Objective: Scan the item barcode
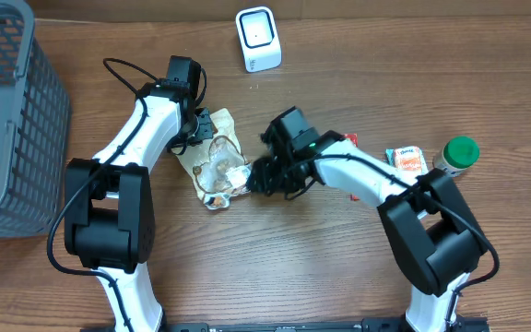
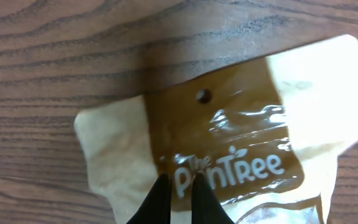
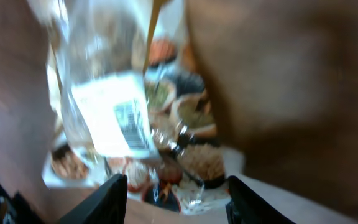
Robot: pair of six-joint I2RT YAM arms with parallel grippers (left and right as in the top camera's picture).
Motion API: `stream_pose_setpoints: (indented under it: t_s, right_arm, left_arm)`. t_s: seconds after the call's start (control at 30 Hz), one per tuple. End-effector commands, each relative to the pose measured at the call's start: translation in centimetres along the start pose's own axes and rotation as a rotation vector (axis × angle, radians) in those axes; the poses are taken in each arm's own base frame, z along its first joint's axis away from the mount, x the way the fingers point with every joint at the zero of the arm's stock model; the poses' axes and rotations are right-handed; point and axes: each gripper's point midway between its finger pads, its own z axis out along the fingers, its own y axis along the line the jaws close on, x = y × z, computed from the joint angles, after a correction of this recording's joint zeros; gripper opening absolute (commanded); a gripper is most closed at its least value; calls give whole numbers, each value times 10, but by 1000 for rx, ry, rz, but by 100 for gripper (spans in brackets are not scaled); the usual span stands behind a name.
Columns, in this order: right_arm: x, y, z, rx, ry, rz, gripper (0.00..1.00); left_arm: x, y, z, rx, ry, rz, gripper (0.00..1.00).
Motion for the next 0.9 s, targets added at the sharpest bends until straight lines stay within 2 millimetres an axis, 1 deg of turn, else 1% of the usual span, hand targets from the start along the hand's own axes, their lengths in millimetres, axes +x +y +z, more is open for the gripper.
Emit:
stream_pose_setpoints:
  t_s: [0.0, 0.07, 0.13, 0.23, 0.3, 0.33, 0.37, 0.4, 0.43, 0.57, 0.7, 0.8, 0.87]
  right_arm:
    - [19, 16, 10, -6, 52, -38, 51]
    - [32, 24, 16, -1, 83, -59, 51]
    - [42, 28, 20, 19, 102, -41, 51]
    - [49, 33, 24, 35, 112, -23, 52]
    - [49, 35, 23, 32, 109, -30, 55]
    - [45, 34, 21, 36, 97, -28, 56]
    - [40, 32, 17, 43, 81, -26, 58]
    - [33, 28, 13, 55, 59, -18, 59]
    - [24, 24, 7, 69, 34, -8, 60]
    - [-13, 4, -15, 107, -69, 32, 60]
    - [-48, -13, -31, 88, -177, 63, 66]
    - [-69, -29, -42, 115, -255, 84, 69]
    - [-78, -41, -49, 143, -294, 101, 70]
  left_arm:
    - [-16, -5, -12, 21, -28, -8, 7]
    - [-22, -3, -20, 21, -31, -15, 7]
    - [-26, 1, -30, 16, -26, -24, 7]
    - [-28, 9, -43, 5, -4, -41, 9]
    - [-28, 16, -49, 7, 13, -58, 18]
    - [-29, 18, -49, 13, 18, -66, 20]
    - [-28, 21, -49, 19, 24, -76, 21]
    - [-28, 24, -49, 18, 30, -83, 14]
    - [-27, 29, -49, 13, 35, -93, 4]
    - [-27, 41, -46, 5, 41, -123, 4]
    - [-26, 56, -36, -62, 23, -151, 4]
    - [-15, 61, -23, -91, 42, -169, 4]
    - [-3, 63, -13, -97, 66, -171, 4]
